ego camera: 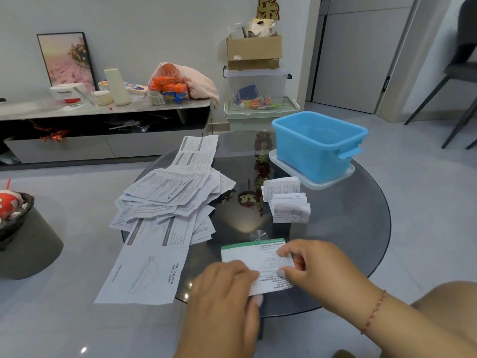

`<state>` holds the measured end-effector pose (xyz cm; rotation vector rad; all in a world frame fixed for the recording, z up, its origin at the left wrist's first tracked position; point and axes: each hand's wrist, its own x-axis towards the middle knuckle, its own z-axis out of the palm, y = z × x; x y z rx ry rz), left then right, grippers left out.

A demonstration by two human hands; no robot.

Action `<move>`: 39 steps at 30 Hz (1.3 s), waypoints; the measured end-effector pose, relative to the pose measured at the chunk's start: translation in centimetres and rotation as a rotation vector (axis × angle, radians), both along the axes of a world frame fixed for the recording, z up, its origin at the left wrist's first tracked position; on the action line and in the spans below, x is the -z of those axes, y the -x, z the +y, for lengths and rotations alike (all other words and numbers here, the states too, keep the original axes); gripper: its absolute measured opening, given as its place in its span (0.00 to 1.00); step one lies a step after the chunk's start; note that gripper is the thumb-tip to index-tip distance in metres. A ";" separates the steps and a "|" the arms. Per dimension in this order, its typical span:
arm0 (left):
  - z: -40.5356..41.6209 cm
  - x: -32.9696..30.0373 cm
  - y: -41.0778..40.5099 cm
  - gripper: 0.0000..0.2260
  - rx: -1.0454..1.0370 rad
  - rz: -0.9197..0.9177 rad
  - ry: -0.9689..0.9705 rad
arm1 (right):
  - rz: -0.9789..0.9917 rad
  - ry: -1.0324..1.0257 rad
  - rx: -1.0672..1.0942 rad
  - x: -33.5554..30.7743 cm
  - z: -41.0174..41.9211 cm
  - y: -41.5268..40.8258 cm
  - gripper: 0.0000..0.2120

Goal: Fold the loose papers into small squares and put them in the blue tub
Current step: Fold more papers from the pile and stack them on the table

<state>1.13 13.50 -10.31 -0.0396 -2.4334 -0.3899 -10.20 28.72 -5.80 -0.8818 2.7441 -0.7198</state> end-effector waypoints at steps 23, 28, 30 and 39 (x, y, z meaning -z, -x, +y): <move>-2.6 0.4 -0.8 0.09 0.105 -0.086 -0.042 | 0.049 0.055 -0.587 -0.9 1.4 0.5 0.27; -2.3 0.5 -1.0 0.08 -0.038 -0.196 -0.172 | 0.041 0.182 -0.387 0.1 0.6 0.4 0.09; -1.9 0.2 -0.9 0.04 -0.119 -0.205 -0.247 | 0.005 0.201 -0.304 0.3 0.3 0.2 0.04; -1.1 -1.2 0.2 0.14 -0.266 -0.284 -0.383 | -0.086 0.262 -0.055 1.2 -1.1 -0.3 0.17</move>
